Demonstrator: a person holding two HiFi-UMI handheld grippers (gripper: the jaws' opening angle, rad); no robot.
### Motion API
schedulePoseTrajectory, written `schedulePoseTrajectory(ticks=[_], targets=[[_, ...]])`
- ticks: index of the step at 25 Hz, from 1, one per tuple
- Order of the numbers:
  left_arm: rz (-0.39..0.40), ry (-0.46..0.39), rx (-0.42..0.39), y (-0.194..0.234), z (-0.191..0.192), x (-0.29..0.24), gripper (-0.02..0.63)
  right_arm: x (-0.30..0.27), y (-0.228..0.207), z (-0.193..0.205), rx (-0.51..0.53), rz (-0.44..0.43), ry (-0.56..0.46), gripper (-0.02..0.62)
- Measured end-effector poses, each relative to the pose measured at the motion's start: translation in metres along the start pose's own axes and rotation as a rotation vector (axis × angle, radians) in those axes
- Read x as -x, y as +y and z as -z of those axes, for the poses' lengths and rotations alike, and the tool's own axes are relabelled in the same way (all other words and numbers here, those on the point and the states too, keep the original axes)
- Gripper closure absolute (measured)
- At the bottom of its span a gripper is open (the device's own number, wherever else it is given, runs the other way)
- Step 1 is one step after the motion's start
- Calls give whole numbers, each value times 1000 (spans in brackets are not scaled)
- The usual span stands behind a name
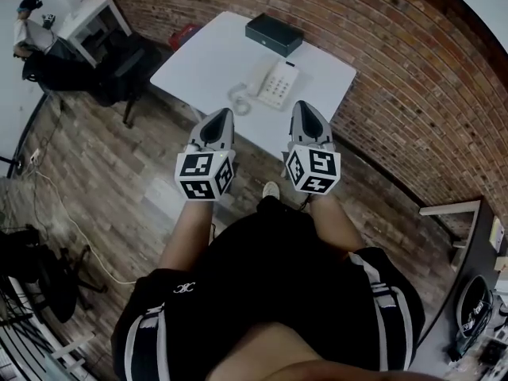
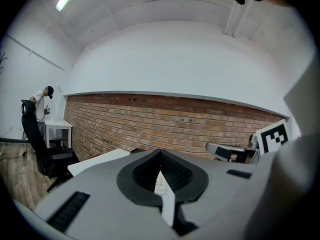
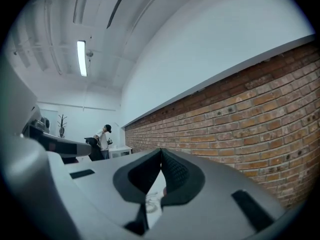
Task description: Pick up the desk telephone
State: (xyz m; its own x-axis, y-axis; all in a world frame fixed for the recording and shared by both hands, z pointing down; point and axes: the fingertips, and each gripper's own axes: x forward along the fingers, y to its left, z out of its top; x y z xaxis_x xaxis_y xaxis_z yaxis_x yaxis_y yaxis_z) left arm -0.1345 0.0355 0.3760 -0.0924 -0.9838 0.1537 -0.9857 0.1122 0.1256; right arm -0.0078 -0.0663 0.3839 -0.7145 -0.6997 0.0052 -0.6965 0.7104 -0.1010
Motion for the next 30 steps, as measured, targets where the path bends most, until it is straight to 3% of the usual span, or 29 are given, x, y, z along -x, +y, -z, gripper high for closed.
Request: schedulePoseTrajectory(ticks=[18,30], targets=[[-63,127,-37,24,-8,-174,604,-149,-91,27,-73,-70,109,597],[46,190,-64,22,6,-233,604,-173,-121,55,-140,-16,178,597]])
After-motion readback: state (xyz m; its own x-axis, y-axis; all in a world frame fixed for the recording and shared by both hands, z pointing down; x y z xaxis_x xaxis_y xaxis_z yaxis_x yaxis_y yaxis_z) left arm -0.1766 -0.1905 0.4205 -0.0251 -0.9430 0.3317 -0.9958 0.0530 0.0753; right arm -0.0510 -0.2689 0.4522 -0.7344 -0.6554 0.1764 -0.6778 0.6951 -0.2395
